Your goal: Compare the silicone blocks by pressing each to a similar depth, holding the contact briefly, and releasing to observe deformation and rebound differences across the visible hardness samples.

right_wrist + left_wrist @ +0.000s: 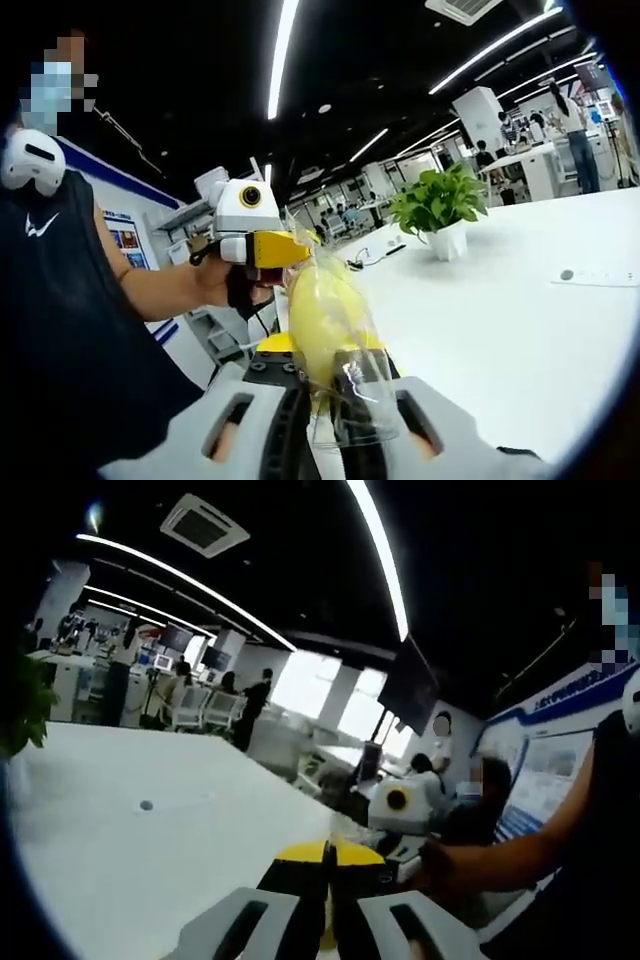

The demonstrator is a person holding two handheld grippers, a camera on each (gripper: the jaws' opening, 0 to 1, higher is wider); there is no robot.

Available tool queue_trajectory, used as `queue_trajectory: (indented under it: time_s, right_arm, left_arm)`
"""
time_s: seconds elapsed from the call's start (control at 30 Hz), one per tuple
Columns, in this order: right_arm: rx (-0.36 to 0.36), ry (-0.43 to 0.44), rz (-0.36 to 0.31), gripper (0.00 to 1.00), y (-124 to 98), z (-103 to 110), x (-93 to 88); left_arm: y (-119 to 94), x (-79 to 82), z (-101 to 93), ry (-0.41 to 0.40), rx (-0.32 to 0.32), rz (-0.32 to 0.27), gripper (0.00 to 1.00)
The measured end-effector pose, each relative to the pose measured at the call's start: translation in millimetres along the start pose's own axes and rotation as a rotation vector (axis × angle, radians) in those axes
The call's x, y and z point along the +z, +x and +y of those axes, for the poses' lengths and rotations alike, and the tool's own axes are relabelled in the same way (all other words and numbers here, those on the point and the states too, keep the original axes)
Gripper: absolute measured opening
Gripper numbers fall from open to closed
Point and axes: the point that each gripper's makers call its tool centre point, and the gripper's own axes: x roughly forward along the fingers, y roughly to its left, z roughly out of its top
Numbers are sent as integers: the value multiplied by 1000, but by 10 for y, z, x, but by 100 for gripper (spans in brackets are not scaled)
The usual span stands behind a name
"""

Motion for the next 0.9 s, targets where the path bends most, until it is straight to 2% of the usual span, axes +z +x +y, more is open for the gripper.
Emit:
queue_trajectory:
  time_s: [0.23,0.37,0.7,0.9]
  right_arm:
    - [-5,-10,26,2,-3,12,-33]
    - [-11,-12,30,2,0,3,-33]
    - [-12,0,44,0,3,11,-50]
    - [-17,-16,53,0,-27,9,-22]
  left_arm:
    - [-4,-48,1,-43,10,21,0]
    - [-13,-51,-1,-34,13,2,0]
    - [-23,-59,-1,-73,15,4,0]
    - [7,-39,-23,-24,19,-9,0]
